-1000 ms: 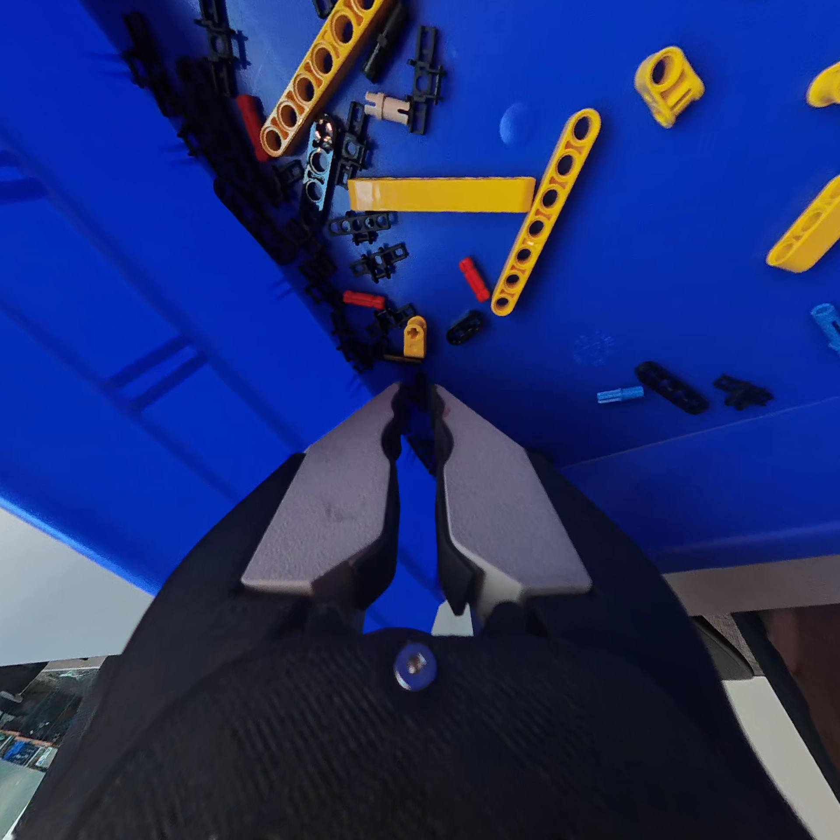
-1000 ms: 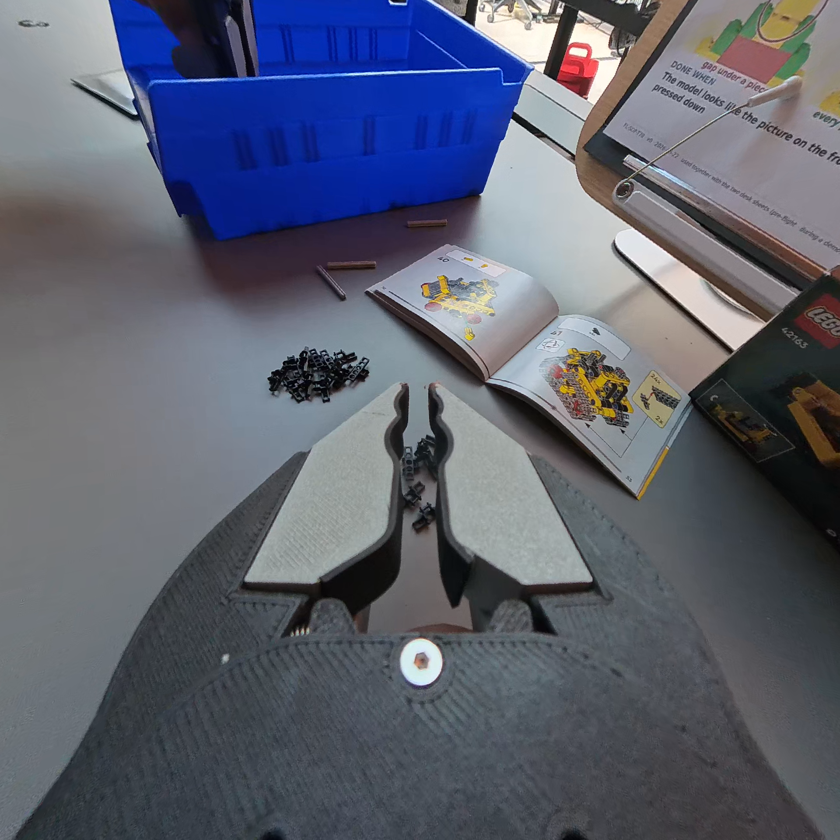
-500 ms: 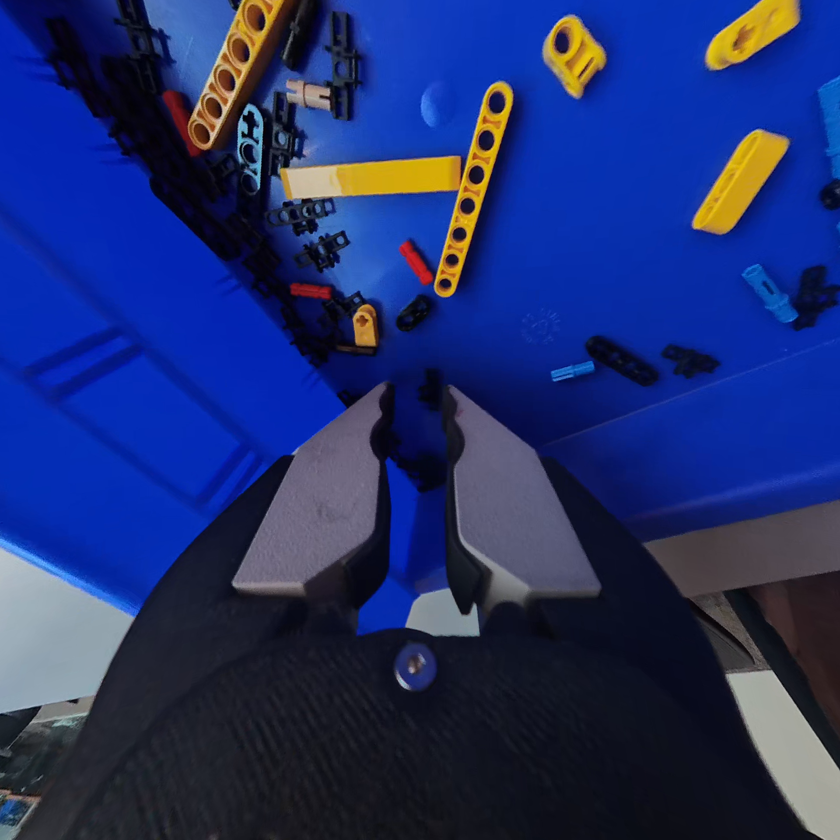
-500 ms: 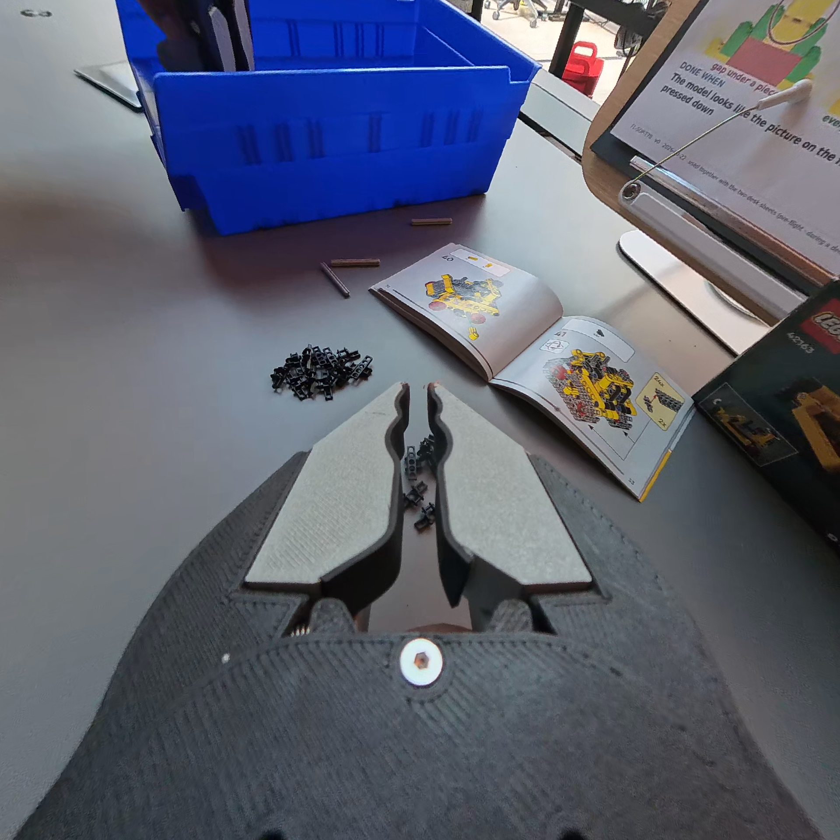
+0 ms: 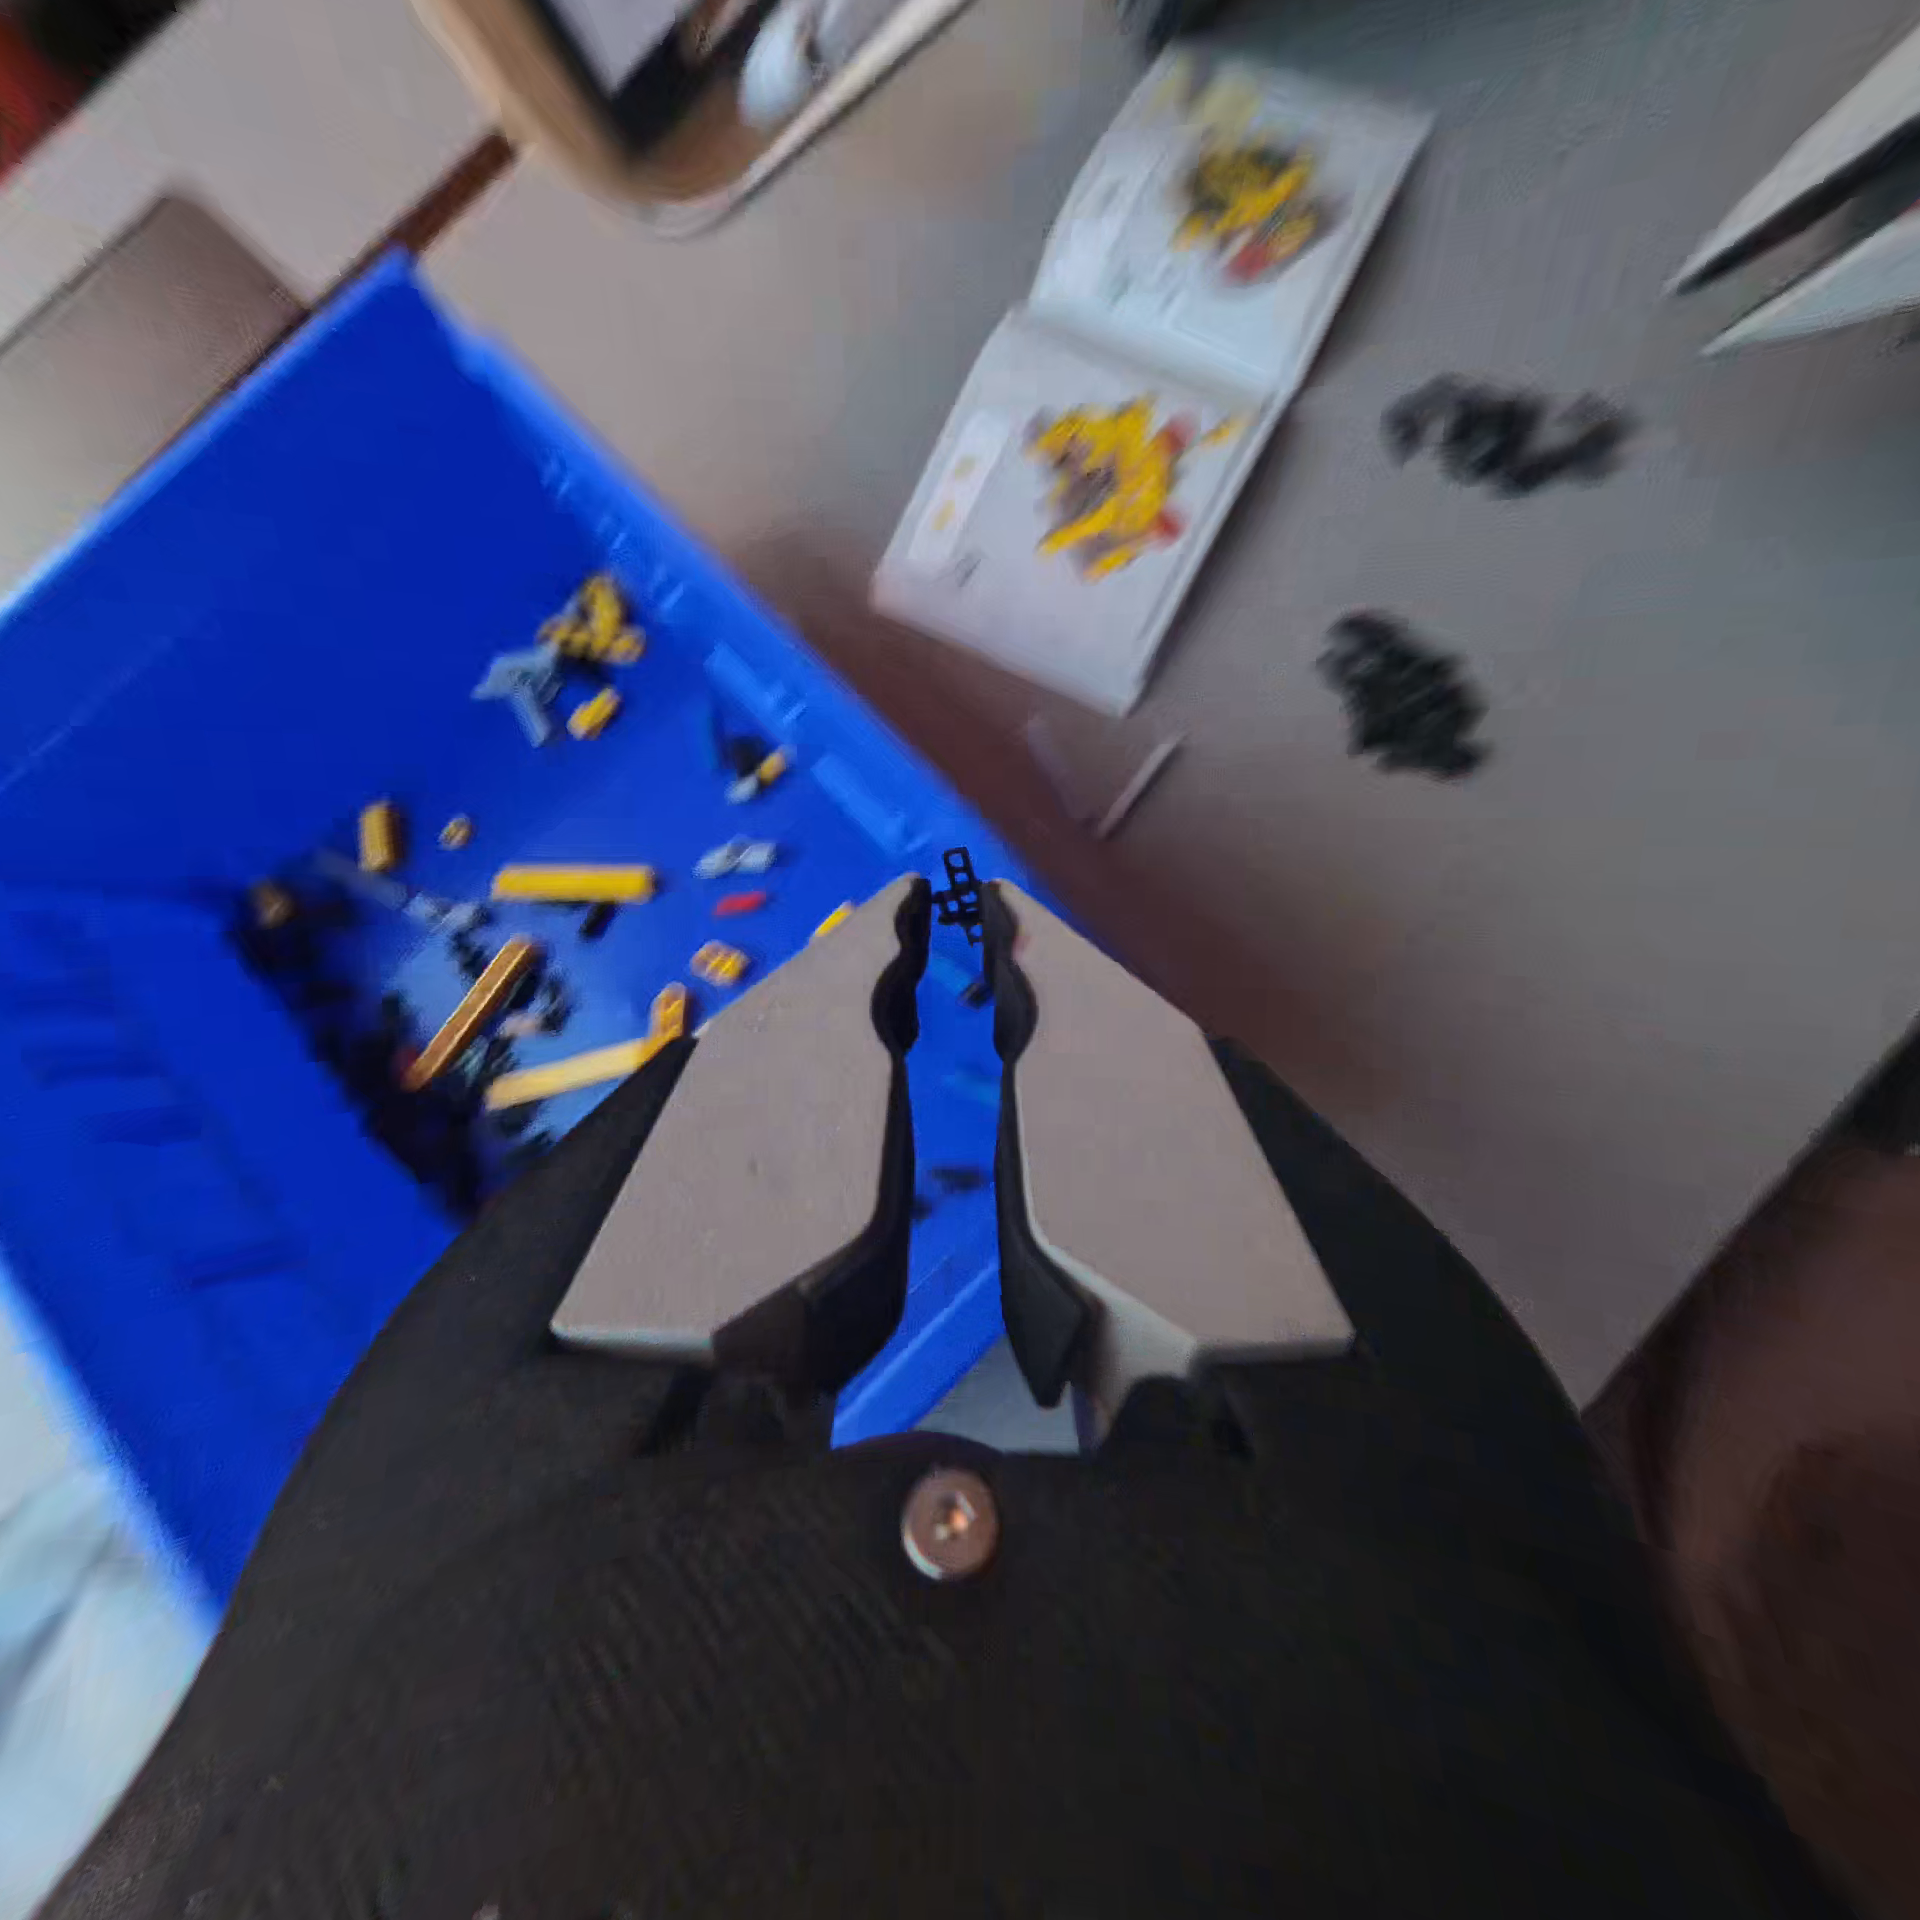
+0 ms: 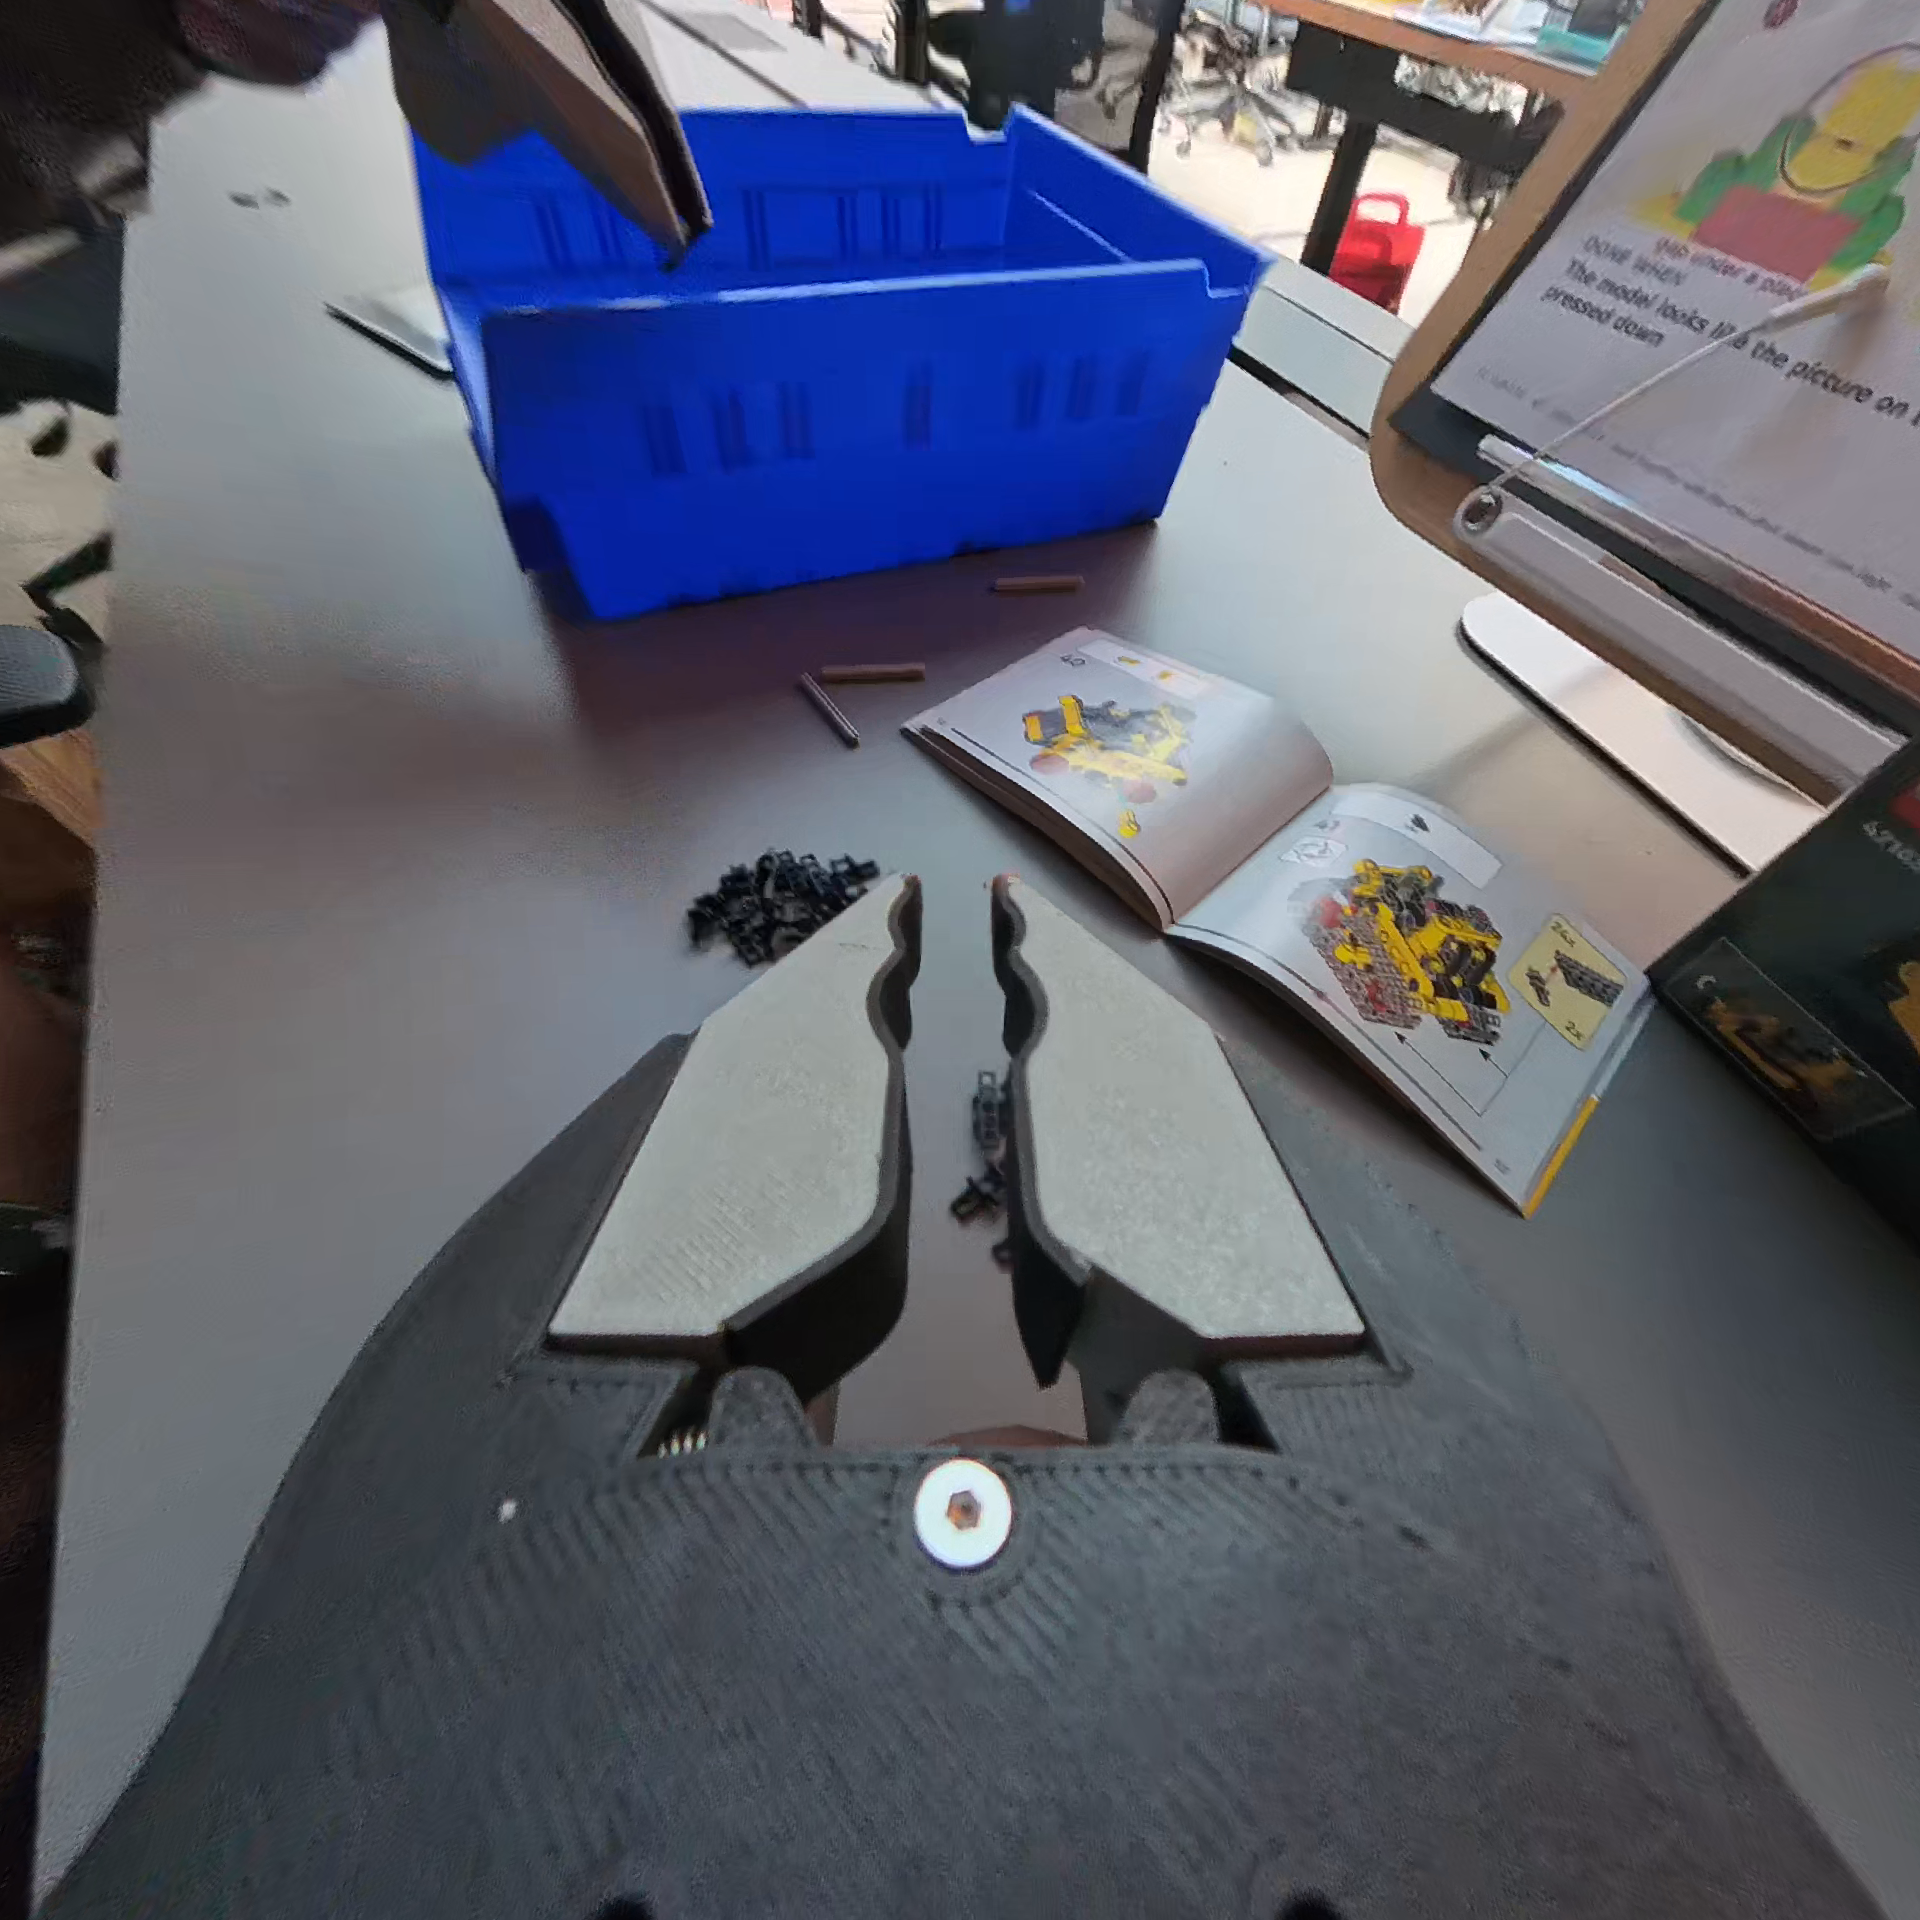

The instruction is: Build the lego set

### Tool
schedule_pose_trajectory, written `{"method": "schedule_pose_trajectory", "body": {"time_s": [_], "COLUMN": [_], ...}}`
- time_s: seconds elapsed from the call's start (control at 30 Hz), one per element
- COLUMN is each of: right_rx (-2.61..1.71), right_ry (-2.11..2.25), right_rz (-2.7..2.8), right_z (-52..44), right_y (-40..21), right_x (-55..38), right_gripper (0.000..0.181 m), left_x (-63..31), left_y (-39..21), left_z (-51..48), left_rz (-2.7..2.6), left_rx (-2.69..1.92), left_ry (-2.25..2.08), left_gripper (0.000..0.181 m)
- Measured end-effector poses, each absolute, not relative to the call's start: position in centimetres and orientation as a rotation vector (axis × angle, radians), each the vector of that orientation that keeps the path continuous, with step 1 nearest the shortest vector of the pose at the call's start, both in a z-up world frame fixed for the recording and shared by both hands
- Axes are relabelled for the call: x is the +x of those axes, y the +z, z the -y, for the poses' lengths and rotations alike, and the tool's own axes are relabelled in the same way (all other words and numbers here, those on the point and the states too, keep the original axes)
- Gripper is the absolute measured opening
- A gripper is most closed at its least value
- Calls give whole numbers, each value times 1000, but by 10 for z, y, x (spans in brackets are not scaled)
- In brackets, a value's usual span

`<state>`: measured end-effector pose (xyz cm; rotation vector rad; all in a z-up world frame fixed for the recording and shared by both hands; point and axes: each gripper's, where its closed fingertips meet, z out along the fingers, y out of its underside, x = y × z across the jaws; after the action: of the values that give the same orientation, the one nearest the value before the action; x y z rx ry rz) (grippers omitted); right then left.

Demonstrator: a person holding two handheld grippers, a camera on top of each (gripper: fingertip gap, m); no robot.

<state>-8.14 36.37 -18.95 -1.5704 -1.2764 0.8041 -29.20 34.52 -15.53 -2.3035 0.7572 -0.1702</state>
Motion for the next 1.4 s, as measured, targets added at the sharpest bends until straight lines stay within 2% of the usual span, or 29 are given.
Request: {"method": "schedule_pose_trajectory", "body": {"time_s": [0.03, 0.23, 0.37, 0.53, 0.67, 0.8, 1.03, 1.17, 1.27, 1.4], "right_rx": [-1536, -1327, -1227, -1295, -1310, -1351, -1346, -1392, -1478, -1711], "right_ry": [852, 931, 847, 774, 781, 770, 716, 643, 567, 456], "right_rz": [1272, 1320, 1339, 1266, 1226, 1224, 1227, 1235, 1234, 1350], "right_z": [-357, -315, -299, -311, -316, -321, -327, -344, -367, -386], "right_y": [-182, -147, -135, -137, -137, -144, -148, -158, -173, -224], "right_x": [-85, -106, -109, -108, -107, -107, -103, -89, -70, -53], "right_gripper": [11, 19, 19, 16, 14, 3, 0, 0, 0, 0], "left_x": [-261, -137, -112, -96, -95, -93, -93, -107, -124, -149], "left_y": [-142, -135, -134, -130, -137, -134, -136, -147, -150, -137], "left_z": [-340, -306, -310, -312, -321, -326, -330, -339, -345, -342], "left_rz": [-754, -793, -694, -548, -479, -417, -373, -357, -324, -317], "left_rx": [-2205, -1955, -1909, -1867, -1865, -1839, -1827, -1867, -1874, -1858], "left_ry": [-297, -821, -1020, -1258, -1243, -1311, -1332, -1186, -1118, -1074], "left_gripper": [6, 6, 6, 6, 6, 6, 6, 1, 1, 4]}}
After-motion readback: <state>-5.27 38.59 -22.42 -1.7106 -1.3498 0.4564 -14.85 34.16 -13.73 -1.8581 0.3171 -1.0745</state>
